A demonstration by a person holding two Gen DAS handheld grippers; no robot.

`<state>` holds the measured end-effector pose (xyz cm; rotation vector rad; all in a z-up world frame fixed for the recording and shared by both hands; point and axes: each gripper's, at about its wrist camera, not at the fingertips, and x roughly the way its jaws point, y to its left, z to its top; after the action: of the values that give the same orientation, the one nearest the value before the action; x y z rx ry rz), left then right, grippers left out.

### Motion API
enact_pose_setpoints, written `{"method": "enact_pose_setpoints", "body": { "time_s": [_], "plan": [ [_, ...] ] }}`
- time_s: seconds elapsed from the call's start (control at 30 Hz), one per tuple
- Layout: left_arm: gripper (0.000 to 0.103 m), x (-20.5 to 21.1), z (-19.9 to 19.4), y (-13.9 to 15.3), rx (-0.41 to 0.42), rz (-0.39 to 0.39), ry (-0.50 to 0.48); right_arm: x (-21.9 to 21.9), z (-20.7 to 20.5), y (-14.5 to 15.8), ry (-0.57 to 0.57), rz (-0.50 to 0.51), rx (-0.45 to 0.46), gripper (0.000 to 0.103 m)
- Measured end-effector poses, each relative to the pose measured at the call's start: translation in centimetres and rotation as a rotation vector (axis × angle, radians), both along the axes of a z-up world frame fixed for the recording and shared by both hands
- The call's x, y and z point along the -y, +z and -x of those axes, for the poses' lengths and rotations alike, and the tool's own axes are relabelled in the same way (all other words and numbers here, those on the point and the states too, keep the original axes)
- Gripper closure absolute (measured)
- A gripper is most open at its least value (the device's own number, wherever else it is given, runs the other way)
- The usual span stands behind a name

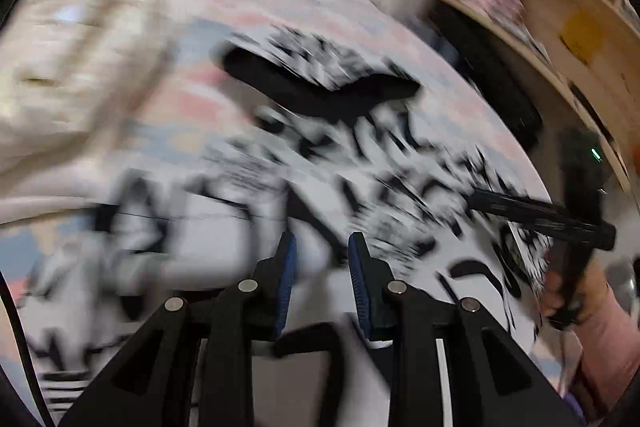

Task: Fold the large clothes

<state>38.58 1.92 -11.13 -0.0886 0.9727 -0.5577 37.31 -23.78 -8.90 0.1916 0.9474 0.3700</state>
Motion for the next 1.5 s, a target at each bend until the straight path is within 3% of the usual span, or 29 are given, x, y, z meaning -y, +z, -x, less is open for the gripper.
{"method": "enact_pose_setpoints", "body": {
  "time_s": [0.13,0.23,0.33,0.43,0.5,0.67,0.8,0.9,0.93,0.97,1.0,1.03,1.07,1.17,1.33,1.47,1.5],
  "plan": [
    [0.078,3.9,-2.0,-3.1,-0.045,-0.095,-0.005,-3.3,-1.5,-2.8,-0.003,0.105,-0.039,0.08],
    [0.078,4.3,-4.5,-4.0,-0.037,-0.107,0.109,-3.8,-2.8,-2.9,-0.044,0.108,0.003,0.08],
    [0.078,3.5,-6.2,-3.9,0.037,-0.144,0.258,-3.7,-4.4,-2.6,-0.099,0.124,0.055,0.08],
    [0.078,2.7,-7.3,-4.4,0.028,-0.155,0.306,-3.1,-5.8,-3.0,-0.133,0.123,0.062,0.083],
    [0.078,2.2,-6.9,-3.8,0.025,-0.143,0.305,-2.2,-5.8,-2.9,-0.142,0.092,0.054,0.083],
    [0.072,0.0,-2.5,-2.0,0.081,-0.204,0.235,-1.0,-2.5,-1.1,-0.095,0.079,0.079,0.08],
    [0.072,-4.6,0.0,-2.2,0.049,-0.218,0.255,2.0,-0.4,-2.2,-0.102,0.183,0.075,0.08],
    [0.072,-8.8,0.6,-2.5,0.061,-0.279,0.354,7.6,0.1,-3.1,-0.226,0.297,0.067,0.081],
    [0.072,-10.0,0.6,-2.8,0.057,-0.281,0.377,9.7,0.4,-3.3,-0.262,0.296,0.065,0.088],
    [0.076,-11.7,0.4,-3.2,0.022,-0.242,0.399,12.2,0.7,-3.3,-0.299,0.232,0.044,0.095],
    [0.087,-13.2,0.2,-3.5,-0.019,-0.191,0.423,13.7,1.0,-3.2,-0.331,0.198,0.032,0.096],
    [0.089,-14.2,0.2,-3.6,-0.044,-0.157,0.447,15.1,1.3,-2.9,-0.393,0.21,0.023,0.09],
    [0.09,-14.9,0.3,-3.4,-0.06,-0.132,0.463,16.3,1.7,-2.4,-0.449,0.234,0.017,0.089],
    [0.088,-15.0,1.6,-2.2,-0.055,-0.153,0.483,18.6,3.6,-0.9,-0.494,0.156,0.012,0.089],
    [0.083,-13.7,7.2,0.8,0.012,-0.172,0.457,16.4,8.4,1.5,-0.425,0.014,0.056,0.089],
    [0.077,-12.3,12.0,1.9,0.068,-0.198,0.44,12.2,11.9,1.9,-0.327,-0.08,0.078,0.07],
    [0.077,-12.1,13.3,1.9,0.086,-0.199,0.445,10.6,12.8,1.6,-0.287,-0.109,0.073,0.069]
  ]
}}
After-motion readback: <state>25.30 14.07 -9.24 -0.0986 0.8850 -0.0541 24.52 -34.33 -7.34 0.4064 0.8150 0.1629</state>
